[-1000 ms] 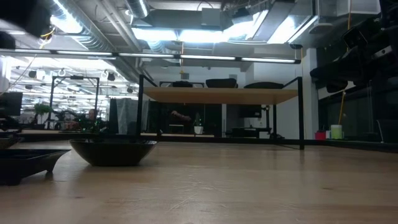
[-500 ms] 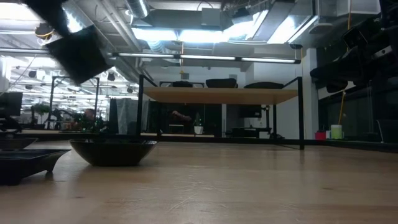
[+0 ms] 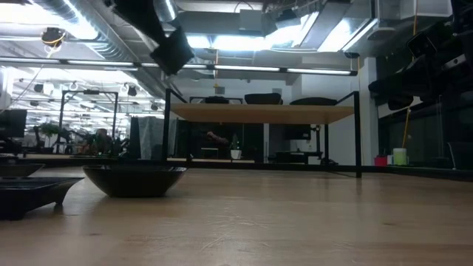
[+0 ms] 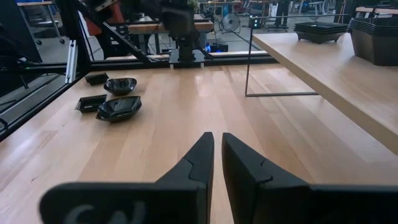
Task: Pick & Place Mini shaped plates
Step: Stack the square plate on top of the square plate on the shelf
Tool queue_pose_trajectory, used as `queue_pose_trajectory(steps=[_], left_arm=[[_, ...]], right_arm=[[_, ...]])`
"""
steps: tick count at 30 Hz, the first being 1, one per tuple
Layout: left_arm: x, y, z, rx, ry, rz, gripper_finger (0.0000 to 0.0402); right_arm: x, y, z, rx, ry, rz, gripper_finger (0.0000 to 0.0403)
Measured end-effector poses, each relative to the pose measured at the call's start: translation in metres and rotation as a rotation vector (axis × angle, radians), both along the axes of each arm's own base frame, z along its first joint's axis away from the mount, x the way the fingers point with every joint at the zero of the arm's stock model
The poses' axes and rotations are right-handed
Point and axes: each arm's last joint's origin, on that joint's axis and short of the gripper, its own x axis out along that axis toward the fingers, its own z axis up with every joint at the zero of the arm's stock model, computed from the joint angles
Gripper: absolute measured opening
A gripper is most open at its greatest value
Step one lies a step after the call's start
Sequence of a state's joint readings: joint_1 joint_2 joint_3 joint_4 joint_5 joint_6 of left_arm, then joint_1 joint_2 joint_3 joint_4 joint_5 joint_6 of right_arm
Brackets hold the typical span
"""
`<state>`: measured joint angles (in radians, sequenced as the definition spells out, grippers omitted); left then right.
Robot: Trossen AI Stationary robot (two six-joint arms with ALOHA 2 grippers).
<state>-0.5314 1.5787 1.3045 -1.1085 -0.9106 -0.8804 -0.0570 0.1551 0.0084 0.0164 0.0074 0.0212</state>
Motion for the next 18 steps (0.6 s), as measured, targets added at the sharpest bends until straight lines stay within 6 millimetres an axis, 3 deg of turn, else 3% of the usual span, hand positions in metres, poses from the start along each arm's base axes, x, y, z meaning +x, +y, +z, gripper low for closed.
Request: queue_pose_trajectory(steps=[9,18], left_arm=[[0.019,0.026,0.006,0.177,-0.057,0.057,0.0002],[0.025,0.043,0.010,0.276,-0.137,0.164,0.0002]], right_arm=[[0.000,0.000,0.000,0.000,0.000,0.000,0.0034],[0.000,0.000,0.000,0.000,0.000,0.000,0.0034]])
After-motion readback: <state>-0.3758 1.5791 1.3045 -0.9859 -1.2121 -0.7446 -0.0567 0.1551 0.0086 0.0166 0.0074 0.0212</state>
